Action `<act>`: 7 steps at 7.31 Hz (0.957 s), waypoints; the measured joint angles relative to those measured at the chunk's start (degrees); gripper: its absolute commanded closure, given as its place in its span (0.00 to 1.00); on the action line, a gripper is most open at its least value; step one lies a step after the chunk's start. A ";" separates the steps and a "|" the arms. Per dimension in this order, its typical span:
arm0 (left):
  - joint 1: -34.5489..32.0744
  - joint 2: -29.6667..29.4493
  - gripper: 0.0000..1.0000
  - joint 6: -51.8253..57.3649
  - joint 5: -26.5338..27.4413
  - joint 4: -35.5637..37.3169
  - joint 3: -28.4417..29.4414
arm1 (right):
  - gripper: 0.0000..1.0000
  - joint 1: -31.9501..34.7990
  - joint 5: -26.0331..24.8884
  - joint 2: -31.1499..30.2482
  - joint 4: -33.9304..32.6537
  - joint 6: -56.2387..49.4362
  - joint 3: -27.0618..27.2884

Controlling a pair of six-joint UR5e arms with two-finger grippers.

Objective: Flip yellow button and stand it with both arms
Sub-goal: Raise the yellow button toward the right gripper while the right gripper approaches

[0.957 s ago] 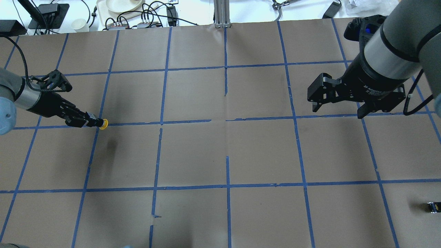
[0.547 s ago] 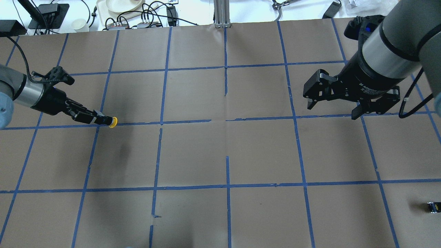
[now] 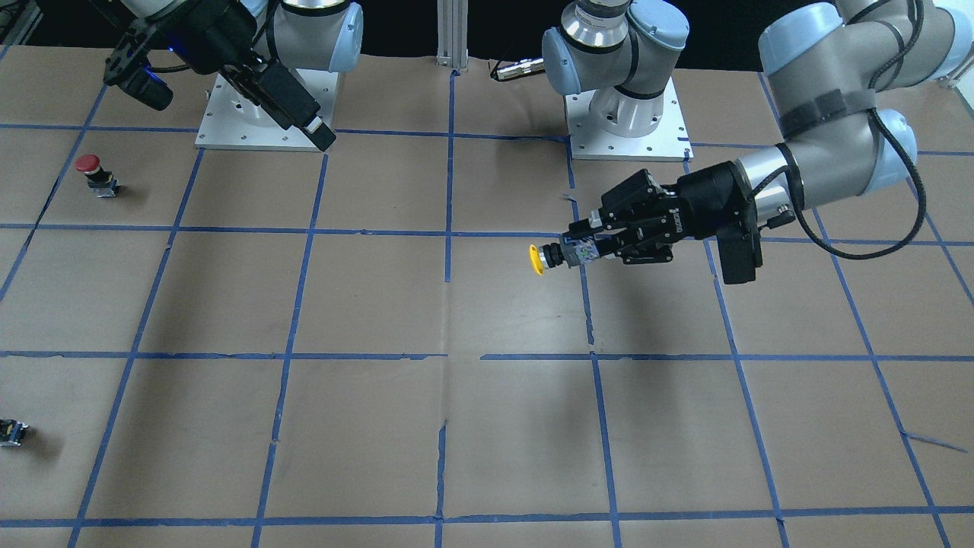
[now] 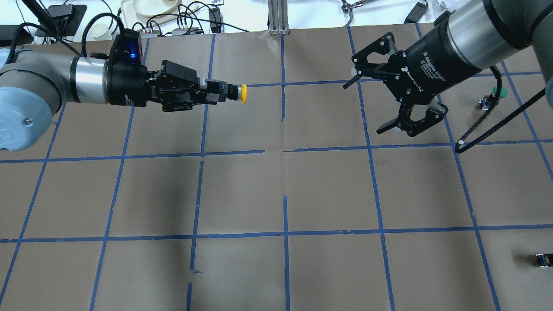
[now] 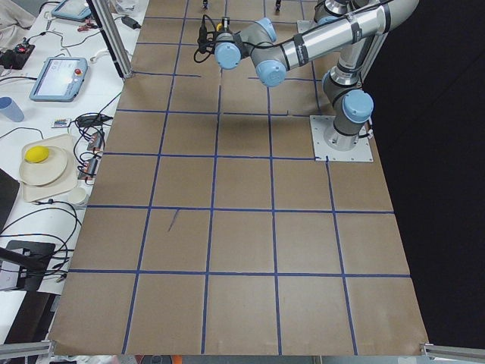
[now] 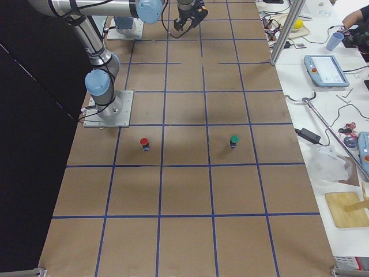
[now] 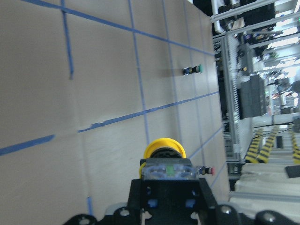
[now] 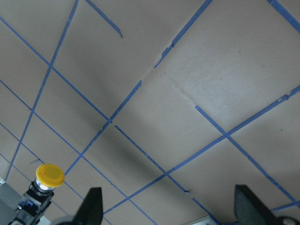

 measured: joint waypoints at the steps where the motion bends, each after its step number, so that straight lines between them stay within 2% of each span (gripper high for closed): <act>1: -2.57 0.51 0.89 -4.00 -5.34 0.09 -0.08 | 0.00 -0.36 2.63 0.30 -0.98 2.43 0.08; 4: -8.47 1.04 0.90 -6.90 -15.14 0.46 -0.39 | 0.00 -0.56 12.26 0.53 -4.90 9.24 -0.21; 7: -10.25 1.04 0.90 -6.96 -17.25 1.13 -0.26 | 0.00 -0.48 18.39 0.95 -11.99 18.39 0.00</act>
